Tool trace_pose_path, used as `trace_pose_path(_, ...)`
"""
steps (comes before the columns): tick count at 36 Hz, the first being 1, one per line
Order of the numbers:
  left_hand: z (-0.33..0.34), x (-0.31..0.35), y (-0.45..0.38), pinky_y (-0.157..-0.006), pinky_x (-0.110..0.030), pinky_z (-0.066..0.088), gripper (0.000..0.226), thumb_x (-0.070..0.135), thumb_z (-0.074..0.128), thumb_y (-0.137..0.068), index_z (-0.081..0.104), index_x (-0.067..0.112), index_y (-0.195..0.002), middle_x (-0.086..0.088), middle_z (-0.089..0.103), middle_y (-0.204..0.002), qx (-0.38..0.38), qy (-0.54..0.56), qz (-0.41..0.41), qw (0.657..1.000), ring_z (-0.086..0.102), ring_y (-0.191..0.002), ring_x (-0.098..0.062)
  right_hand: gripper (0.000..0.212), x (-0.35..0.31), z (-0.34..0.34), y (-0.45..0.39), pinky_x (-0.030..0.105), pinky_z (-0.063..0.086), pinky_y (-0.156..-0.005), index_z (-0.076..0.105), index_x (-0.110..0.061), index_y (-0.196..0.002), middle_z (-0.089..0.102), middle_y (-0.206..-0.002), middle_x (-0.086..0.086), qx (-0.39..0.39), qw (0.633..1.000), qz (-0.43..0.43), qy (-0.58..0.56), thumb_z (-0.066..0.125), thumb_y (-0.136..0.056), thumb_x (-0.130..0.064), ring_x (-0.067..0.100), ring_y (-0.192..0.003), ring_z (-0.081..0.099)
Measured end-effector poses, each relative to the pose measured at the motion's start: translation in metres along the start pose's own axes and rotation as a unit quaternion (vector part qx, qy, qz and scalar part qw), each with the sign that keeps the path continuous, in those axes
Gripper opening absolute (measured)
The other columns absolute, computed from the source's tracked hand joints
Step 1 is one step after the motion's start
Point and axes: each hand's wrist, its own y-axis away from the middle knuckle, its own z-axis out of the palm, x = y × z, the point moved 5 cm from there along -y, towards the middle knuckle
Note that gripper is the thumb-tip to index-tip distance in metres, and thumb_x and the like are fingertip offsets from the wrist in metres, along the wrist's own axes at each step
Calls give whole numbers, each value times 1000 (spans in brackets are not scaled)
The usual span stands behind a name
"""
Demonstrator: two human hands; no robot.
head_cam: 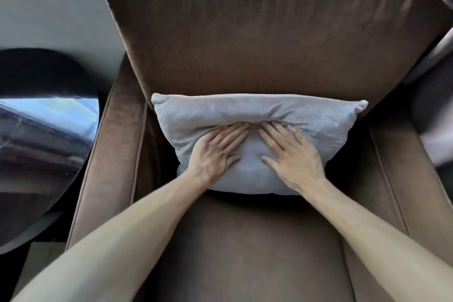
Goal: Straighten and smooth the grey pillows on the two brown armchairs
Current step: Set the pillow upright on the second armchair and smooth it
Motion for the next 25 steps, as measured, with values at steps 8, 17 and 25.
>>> trace_pose_path(8, -4, -17, 17, -124, -31, 13, 65, 50, 13, -102, 5, 22, -160, 11, 4, -167, 8, -8, 7, 1000, 14, -153, -6, 69, 73, 3, 47, 47, 11, -129, 28, -14, -158, 29, -166, -1, -48, 996, 58, 48, 22, -100, -52, 12, -154, 27)
trace_pose_path(17, -30, 39, 61, -125, -48, 9, 71, 38, 39, -105, 4, 9, -160, -5, -2, -170, 84, -5, -22, 996, 4, -156, -23, 56, 20, -27, 89, 57, 33, -117, 53, 5, -141, 48, -151, 24, 78, 989, 123, 29, 57, -94, -24, 34, -136, 52)
trace_pose_path(25, 2, 62, 31, -121, -44, -20, 74, 40, 21, -102, -25, 13, -154, -2, -34, -162, -2, -72, -13, 997, -27, -150, -22, 74, -79, -1, 32, 50, 30, -122, 34, -13, -159, 33, -166, 6, 75, 994, -59, -57, 62, -92, -25, 23, -143, 46)
